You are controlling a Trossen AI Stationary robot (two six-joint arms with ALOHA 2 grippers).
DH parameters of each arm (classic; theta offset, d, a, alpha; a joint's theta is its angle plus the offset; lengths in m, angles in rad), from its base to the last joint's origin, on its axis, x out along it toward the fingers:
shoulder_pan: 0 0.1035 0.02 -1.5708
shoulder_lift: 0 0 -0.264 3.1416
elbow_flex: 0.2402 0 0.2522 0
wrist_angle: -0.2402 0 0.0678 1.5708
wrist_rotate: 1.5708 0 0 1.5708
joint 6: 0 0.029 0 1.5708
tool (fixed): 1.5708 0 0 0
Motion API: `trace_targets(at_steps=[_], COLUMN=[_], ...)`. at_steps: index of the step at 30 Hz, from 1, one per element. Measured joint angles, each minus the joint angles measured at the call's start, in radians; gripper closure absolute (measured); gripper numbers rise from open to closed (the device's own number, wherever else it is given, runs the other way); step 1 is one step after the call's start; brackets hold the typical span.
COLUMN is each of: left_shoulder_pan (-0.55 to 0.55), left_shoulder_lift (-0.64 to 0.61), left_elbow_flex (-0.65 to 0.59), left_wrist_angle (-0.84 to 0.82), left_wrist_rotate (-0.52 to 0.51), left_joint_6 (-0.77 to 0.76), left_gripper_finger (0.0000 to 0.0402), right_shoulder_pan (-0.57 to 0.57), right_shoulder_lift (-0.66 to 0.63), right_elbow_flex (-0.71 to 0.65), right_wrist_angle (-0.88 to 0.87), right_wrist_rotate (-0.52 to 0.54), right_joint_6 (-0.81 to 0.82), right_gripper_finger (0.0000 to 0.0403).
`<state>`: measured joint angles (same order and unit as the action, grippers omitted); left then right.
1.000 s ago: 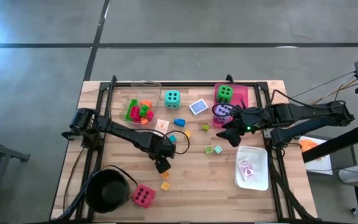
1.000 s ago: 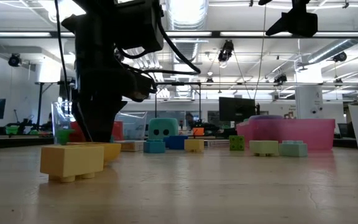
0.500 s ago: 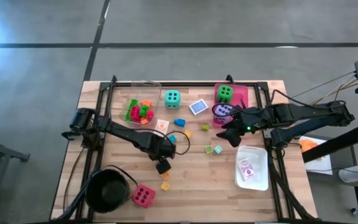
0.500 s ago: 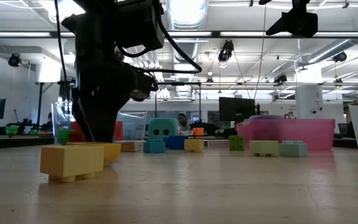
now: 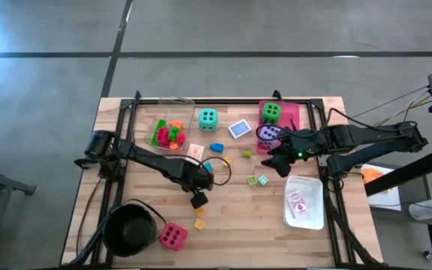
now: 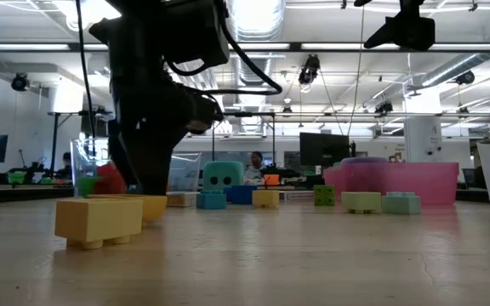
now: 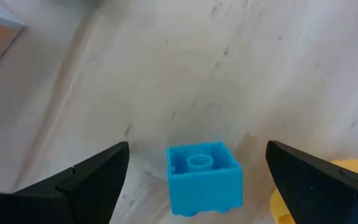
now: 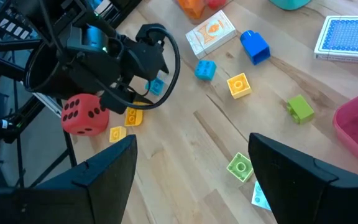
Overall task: Pick & Place Toys
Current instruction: Put the light blue game piece into the transparent bin
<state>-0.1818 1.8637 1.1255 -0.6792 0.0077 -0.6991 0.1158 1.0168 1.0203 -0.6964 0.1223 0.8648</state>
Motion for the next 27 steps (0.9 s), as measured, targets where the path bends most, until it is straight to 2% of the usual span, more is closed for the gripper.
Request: trace_targets(at_steps=[13, 27], left_shoulder_pan=[0.0, 0.0], left_shoulder_lift=[0.0, 0.0], left_elbow_flex=[-0.004, -0.008], left_wrist_angle=[-0.022, -0.025], left_wrist_rotate=[0.0, 0.001], left_joint_6=[0.013, 0.023], left_gripper_finger=[0.0023, 0.0151], right_shoulder_pan=[0.0, 0.0], right_shoulder_lift=[0.0, 0.0], right_elbow_flex=[0.0, 0.0], right_wrist_angle=[0.0, 0.029], right_wrist_rotate=[0.0, 0.001], right_joint_6=[0.015, 0.015], right_gripper_finger=[0.0104, 0.0104])
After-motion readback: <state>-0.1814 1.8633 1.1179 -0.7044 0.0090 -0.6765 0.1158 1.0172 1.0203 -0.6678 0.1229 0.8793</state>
